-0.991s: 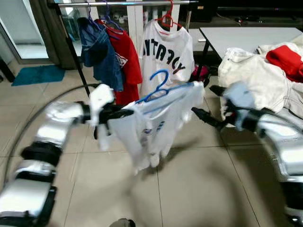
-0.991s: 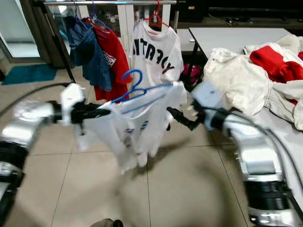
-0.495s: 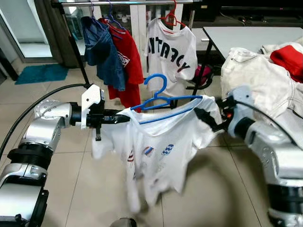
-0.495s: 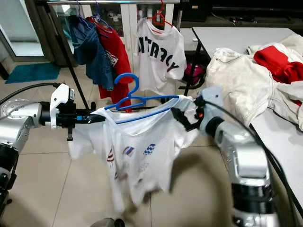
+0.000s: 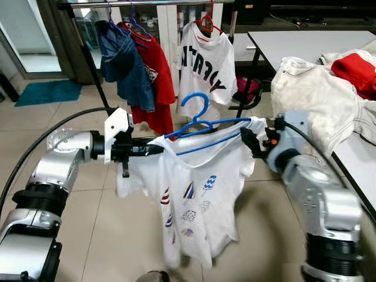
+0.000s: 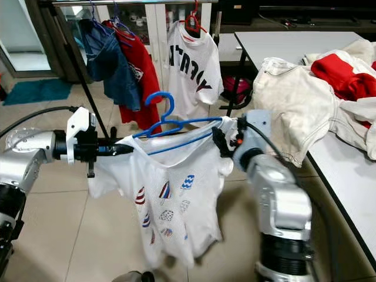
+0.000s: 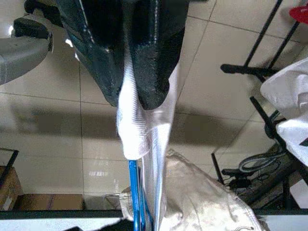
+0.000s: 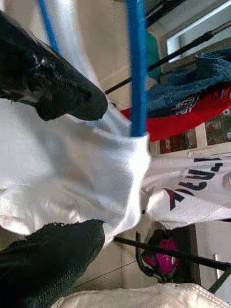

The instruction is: Hang hanger

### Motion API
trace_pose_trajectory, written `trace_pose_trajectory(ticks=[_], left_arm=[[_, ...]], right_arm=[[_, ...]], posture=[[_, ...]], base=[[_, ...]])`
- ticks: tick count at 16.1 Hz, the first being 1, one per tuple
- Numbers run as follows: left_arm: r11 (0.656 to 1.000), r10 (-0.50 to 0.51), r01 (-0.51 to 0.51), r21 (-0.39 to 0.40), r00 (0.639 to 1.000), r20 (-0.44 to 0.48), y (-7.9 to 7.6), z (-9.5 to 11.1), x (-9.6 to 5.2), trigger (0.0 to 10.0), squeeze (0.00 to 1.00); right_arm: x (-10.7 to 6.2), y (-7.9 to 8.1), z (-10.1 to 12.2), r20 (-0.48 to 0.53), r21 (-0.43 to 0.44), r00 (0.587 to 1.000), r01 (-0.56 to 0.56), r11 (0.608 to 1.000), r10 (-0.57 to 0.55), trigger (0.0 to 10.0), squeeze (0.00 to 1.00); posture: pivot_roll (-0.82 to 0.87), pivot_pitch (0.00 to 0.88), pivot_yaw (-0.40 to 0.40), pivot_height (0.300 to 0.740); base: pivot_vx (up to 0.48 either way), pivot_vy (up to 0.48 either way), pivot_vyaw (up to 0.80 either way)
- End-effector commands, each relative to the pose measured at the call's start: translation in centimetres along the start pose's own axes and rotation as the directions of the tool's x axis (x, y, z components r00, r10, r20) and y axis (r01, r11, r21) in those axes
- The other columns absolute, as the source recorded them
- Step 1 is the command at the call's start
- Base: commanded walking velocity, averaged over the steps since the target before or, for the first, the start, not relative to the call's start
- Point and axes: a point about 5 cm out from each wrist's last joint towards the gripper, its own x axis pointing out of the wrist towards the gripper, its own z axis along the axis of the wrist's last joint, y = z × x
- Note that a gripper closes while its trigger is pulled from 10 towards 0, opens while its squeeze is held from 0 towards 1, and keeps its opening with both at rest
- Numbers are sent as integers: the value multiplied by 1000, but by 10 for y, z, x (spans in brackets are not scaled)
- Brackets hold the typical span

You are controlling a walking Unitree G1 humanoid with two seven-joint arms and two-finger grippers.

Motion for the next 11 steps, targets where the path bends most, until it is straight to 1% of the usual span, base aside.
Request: trace_pose_trajectory(ticks=[1,2,3,4,7,11], left_arm=[[999,6,-7,36,1000,14,1,8,1,0,0],[999,8,-8,34,1000,13,1,7,2,0,0],[999,9,-9,34,1000,13,1,7,3,0,0],[999,9,-9,34,1000,13,0,7,4,0,0],[999,16,-16,34,1000,11,1,6,4,0,0],[999,20,-21,34,1000,12,2,5,5,0,0]], right_arm=[[1,4,10,41,-3,999,11,1000,-11,1451,0],[3,10,11,42,7,999,19,1000,-19,1451,0],[4,12,11,41,0,999,29,1000,-29,863,0],[5,13,10,40,-5,998,38,999,-38,0,0],[7,12,8,30,-37,998,55,998,-54,0,0],[8,12,7,24,-49,998,59,997,-58,0,0]], posture=[[-189,0,56,740],[-189,0,56,740],[-186,0,55,740],[-186,0,55,740],[-185,0,51,740],[-186,0,48,740]], base=[[0,0,0],[0,0,0],[0,0,0],[0,0,0],[0,0,0],[0,0,0]])
